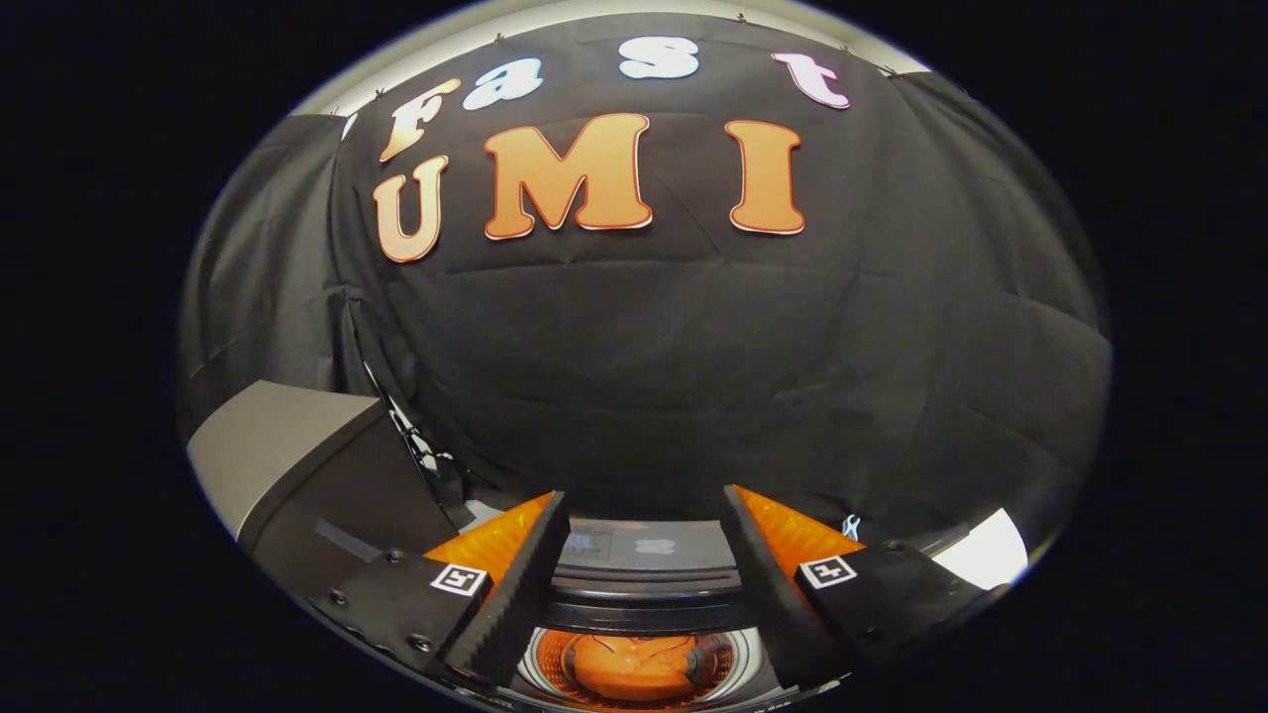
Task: Put the clothes into the washing machine and then close the washing machine lid.
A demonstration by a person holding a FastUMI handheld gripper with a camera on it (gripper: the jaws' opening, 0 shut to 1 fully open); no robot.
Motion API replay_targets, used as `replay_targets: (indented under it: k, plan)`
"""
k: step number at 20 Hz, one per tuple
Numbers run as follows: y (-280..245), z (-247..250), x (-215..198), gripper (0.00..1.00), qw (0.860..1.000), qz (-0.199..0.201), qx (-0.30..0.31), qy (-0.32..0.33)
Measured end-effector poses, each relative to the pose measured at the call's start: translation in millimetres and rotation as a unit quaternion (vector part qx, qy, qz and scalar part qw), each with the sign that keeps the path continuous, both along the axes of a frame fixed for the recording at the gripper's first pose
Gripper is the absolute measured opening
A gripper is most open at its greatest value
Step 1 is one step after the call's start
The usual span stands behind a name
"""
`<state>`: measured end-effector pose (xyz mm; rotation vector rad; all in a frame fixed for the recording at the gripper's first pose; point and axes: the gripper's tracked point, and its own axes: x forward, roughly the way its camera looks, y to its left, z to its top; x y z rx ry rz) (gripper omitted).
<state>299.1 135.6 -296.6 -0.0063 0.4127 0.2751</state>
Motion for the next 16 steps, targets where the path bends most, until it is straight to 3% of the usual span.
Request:
replay_targets:
  k: [9, 12, 16]
  plan:
    - [-5.7, -71.1, -54.8, 0.99, 0.998, 0.019, -0.048, 0.042]
    - [5.4, -54.1, -66.3, 0.99, 0.999, 0.024, -0.023, 0.032]
    - [10.2, 4.9, -75.7, 0.99, 1.000, 0.011, 0.010, -0.013]
